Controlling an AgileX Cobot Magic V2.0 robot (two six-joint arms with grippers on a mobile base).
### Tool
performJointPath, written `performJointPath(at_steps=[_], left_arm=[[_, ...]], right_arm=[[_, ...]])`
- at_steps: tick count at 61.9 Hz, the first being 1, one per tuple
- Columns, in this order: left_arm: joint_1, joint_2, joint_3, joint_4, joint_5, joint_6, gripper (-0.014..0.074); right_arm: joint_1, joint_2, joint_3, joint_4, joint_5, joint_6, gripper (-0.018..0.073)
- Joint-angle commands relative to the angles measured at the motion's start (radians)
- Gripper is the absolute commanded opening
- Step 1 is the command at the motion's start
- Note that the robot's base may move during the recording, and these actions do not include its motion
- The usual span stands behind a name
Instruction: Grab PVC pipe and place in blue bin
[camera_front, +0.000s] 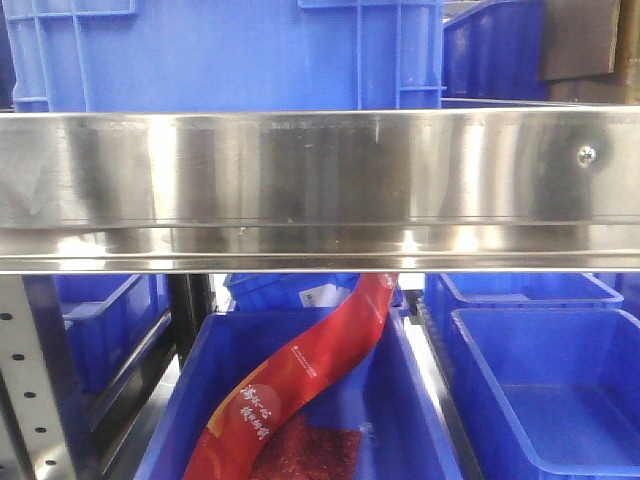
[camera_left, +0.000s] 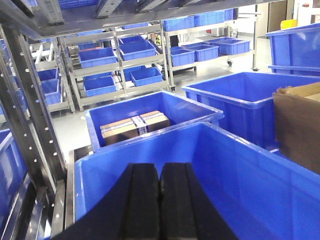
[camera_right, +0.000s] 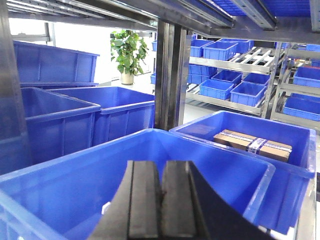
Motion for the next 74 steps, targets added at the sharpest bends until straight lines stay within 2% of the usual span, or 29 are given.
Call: performJointPath(at_steps=[1,21,28,54,74], left_arm=[[-0.007,-0.038,-0.006,-0.005,0.03,-0.001,-0.0111],[-0.007,-0.216,0.151,-0.003,0.038,-0.004,-0.0111],[-0.005,-0.289,0.22,0.009,0.025,-0.033,-0.0111],[0.13,-0.532,0.425,0.005,0.055,-0.062,-0.0111],[0.201,-0.617,0.473,-0.024,0.104,-0.064,-0.0111]], right_arm=[[0.0,-0.032,0.02,-0.011,-0.002,-0.01,-0.0169],[-0.002,-0.155,0.109,-0.011,-0.007,-0.005,-0.016],[-0.019,-0.198,0.153,-0.011,-0.007,0.011,-0.016],[-0.152,-0.362,0.352,-0.011,-0.009,0.02,-0.016],[-0.207,-0.426,0.377,-0.011,0.005,0.02,-0.016]])
